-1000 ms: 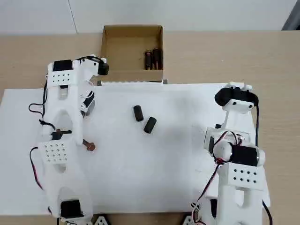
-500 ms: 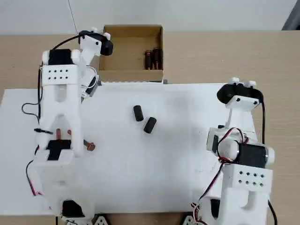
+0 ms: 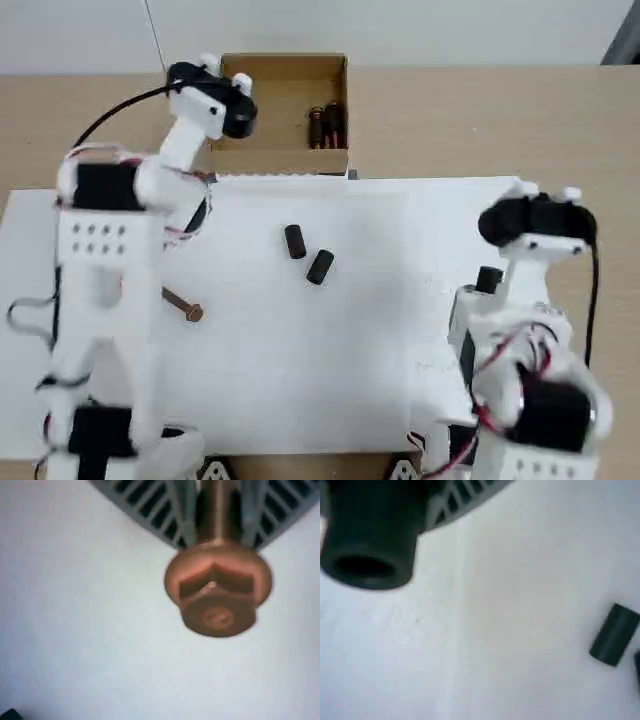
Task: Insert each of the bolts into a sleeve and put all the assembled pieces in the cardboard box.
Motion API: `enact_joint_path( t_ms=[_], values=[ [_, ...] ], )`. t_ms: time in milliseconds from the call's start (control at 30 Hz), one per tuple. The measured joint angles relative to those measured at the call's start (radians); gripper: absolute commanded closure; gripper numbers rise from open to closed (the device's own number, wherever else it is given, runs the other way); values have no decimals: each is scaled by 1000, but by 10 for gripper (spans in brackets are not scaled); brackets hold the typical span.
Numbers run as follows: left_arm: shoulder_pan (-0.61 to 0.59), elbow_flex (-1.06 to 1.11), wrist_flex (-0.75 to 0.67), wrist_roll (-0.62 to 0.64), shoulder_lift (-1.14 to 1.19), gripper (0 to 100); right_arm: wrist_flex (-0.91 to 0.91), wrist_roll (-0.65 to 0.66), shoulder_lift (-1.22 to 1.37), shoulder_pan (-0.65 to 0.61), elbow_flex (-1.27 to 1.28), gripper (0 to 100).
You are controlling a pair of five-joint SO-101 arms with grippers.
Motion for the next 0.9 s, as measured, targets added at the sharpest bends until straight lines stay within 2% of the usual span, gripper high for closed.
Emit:
enact_joint_path(
  t_ms=[300,567,767,900],
  values=[
    [8,351,-173,11,-351,995,-20,0,-210,0,143,995],
    [8,727,-451,295,-683,995,-157,0,-407,2,393,995],
    [8,979,-632,397,-928,995,-206,0,-539,-2,535,995],
    [8,1108,-686,453,-1073,995,-218,0,-563,-72,569,995]
  ],
)
